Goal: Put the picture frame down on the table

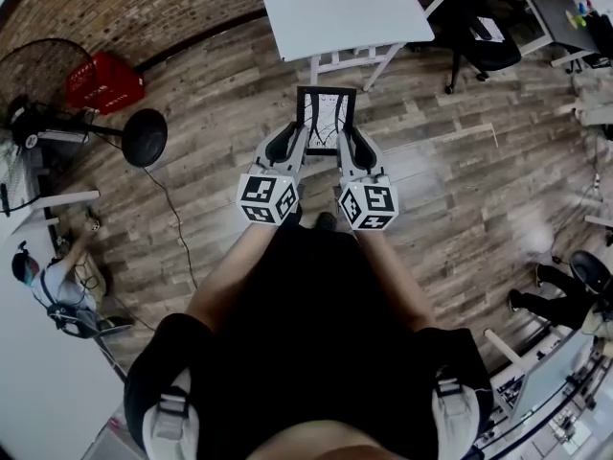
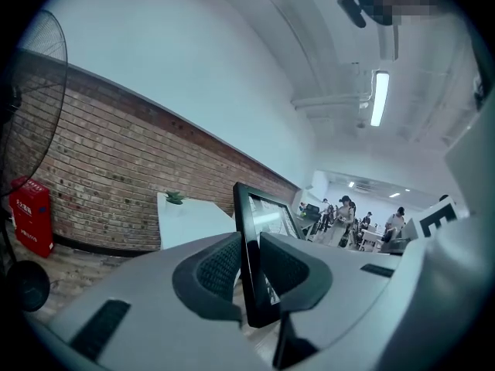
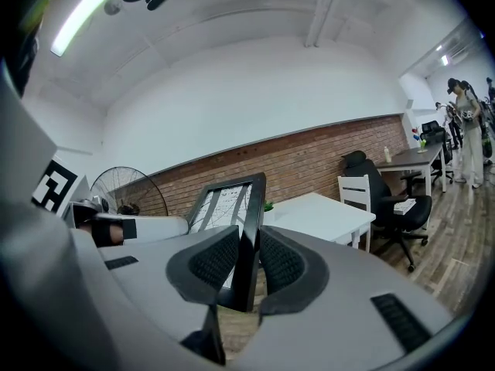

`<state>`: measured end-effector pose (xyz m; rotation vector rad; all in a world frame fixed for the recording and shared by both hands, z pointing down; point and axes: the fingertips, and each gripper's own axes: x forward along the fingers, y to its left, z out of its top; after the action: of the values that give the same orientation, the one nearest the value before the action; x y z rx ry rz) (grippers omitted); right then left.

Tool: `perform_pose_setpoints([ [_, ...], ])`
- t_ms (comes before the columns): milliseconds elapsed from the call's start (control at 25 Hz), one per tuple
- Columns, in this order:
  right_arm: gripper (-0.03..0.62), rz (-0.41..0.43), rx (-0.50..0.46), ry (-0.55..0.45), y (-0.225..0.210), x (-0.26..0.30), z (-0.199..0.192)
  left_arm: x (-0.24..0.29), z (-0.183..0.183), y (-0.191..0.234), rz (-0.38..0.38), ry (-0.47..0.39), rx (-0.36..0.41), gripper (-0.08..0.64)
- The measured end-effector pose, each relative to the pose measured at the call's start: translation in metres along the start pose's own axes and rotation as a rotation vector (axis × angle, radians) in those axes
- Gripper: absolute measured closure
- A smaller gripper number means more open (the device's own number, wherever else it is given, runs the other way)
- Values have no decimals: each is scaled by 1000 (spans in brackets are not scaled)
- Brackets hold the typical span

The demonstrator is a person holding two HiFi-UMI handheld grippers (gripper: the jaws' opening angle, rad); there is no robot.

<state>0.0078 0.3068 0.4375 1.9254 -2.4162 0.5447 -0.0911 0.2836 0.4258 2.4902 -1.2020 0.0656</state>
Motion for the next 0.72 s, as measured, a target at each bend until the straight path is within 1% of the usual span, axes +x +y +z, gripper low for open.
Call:
perform_pose_setpoints([
  [360, 515, -41, 3, -6, 2, 47, 9, 31, 17, 37, -39, 14, 1, 479],
  [720, 515, -97, 4, -22, -7, 91, 21, 72, 32, 66, -89, 25, -5, 479],
])
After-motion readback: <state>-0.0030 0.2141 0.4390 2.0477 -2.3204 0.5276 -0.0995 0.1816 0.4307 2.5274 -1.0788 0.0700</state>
